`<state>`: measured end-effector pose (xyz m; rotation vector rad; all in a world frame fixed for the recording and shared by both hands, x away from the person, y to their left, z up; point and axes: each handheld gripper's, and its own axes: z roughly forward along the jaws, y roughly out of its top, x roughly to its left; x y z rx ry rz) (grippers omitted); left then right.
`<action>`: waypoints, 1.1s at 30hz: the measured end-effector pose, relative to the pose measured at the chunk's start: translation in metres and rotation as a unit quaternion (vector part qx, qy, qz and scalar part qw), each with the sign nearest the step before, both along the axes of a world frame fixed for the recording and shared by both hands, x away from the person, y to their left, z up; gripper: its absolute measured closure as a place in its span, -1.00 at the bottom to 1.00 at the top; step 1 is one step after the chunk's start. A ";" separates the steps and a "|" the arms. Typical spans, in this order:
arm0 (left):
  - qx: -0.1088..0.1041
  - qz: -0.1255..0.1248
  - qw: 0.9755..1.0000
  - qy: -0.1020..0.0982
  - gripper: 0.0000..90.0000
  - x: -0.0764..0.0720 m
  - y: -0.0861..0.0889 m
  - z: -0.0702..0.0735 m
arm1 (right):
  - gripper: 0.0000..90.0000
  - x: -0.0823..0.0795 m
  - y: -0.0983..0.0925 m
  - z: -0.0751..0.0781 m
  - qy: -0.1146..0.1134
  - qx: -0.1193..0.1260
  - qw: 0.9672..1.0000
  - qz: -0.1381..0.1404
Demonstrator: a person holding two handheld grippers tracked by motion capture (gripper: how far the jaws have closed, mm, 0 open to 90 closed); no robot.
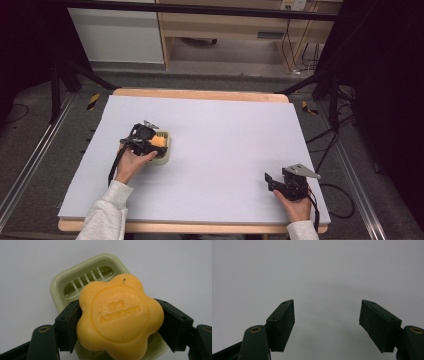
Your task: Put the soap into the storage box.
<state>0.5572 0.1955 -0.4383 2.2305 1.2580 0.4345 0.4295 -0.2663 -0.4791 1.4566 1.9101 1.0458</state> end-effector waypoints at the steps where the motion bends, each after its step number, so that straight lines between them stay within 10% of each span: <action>1: 0.000 0.000 1.000 0.000 -0.41 0.000 0.000 0.000 | -0.36 0.000 0.000 0.000 0.000 0.000 1.000 0.000; 33: -0.012 -0.001 1.000 -0.014 -0.57 -0.004 0.002 0.002 | -0.38 0.000 0.001 0.000 0.001 0.002 1.000 -0.001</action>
